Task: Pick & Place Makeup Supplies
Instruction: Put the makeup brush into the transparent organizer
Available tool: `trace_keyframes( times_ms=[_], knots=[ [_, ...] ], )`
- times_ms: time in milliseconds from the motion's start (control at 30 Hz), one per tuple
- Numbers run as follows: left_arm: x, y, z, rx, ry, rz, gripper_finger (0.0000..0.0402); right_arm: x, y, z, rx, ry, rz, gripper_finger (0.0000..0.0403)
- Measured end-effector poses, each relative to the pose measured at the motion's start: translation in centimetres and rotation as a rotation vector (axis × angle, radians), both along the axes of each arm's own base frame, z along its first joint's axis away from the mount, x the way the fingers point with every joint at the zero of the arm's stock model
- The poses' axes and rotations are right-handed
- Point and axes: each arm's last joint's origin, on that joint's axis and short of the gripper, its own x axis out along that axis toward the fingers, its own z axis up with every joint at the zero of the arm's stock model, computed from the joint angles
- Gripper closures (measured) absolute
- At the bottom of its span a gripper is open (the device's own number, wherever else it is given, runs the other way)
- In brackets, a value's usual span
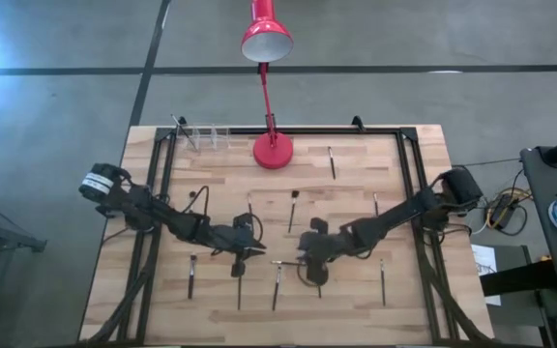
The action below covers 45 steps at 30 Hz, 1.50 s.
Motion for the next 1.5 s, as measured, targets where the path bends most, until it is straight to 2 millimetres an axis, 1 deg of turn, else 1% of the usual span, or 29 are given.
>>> trace_keyframes(
  times_ms=[167, 300, 467, 567, 767, 900, 1033, 1100, 1267, 1333, 1500],
  knots=[
    [0.0, 0.0, -0.1, 0.004, 0.008, 0.004, 0.0339, 1.6, 1.5, -1.0, -0.035, 0.11, 0.016, 0.0268],
    [-0.1, 0.0, -0.1, 0.001, 0.012, 0.006, 0.0339, 3.0, 2.0, -1.6, -0.061, 0.19, 0.006, 0.028],
    [-0.3, 0.1, -0.3, -0.006, 0.022, 0.013, 0.0339, 4.4, 2.6, -2.1, -0.1, 0.281, 0.002, 0.0305],
    [-0.4, 0.2, -0.5, -0.017, 0.029, 0.033, 0.0339, 4.8, 2.8, -2.2, -0.108, 0.31, 0.004, 0.0329],
    [-0.3, 0.4, -0.4, -0.008, 0.006, 0.108, 0.0339, 4.8, 2.8, -2.0, -0.113, 0.314, 0.011, 0.0384],
    [-0.4, 0.8, -0.3, -0.002, -0.056, 0.108, 0.0339, 4.3, 2.5, -1.7, -0.142, 0.299, -0.004, 0.0389],
    [-1.3, 1.8, -0.4, -0.029, -0.177, 0.128, 0.0339, 3.5, 1.9, -1.4, -0.205, 0.287, -0.041, 0.039],
    [-2.1, 2.3, -0.4, -0.059, -0.249, 0.133, 0.0339, 3.1, 1.6, -1.2, -0.227, 0.249, -0.066, 0.0391],
    [-3.8, 2.8, 0.2, -0.147, -0.434, 0.14, 0.0339, 1.9, 0.8, 0.4, -0.22, 0.044, -0.145, 0.0391],
    [-4.1, 2.9, 0.4, -0.16, -0.473, 0.14, 0.0339, 1.3, 0.4, 1.0, -0.216, -0.044, -0.183, 0.0392],
    [-4.1, 3.0, 1.2, -0.176, -0.537, 0.14, 0.0339, 0.5, -0.2, 3.5, -0.184, -0.303, -0.267, 0.0392]
  ],
)
